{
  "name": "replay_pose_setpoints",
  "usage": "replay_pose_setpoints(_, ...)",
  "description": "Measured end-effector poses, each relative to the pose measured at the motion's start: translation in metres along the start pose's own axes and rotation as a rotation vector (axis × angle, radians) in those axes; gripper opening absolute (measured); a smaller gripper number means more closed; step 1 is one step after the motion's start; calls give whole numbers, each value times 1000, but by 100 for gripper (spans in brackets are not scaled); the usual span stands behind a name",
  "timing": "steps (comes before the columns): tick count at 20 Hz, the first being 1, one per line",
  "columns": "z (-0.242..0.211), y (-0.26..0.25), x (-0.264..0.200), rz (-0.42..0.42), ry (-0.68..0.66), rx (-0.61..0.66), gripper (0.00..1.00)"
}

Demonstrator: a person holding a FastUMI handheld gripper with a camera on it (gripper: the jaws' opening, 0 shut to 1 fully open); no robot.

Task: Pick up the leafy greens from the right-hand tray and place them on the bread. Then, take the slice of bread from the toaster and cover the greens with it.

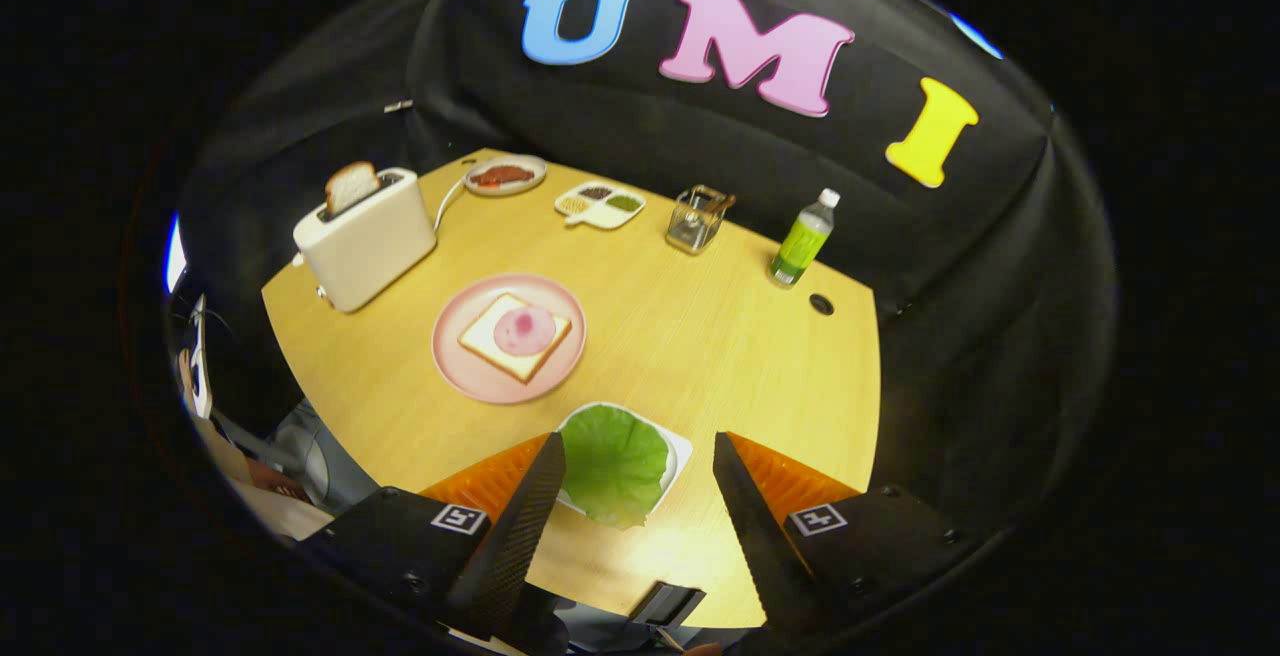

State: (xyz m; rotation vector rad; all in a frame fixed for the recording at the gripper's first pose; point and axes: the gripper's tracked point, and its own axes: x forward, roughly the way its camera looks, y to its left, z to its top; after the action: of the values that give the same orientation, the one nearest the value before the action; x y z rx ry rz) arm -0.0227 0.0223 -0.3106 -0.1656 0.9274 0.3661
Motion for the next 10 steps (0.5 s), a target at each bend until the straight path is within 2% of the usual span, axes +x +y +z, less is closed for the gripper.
replay_pose_setpoints(5, -51, 18, 66, 116, 183, 42, 88)
replay_pose_setpoints(10, -68, 18, 113, 125, 274, 11, 86)
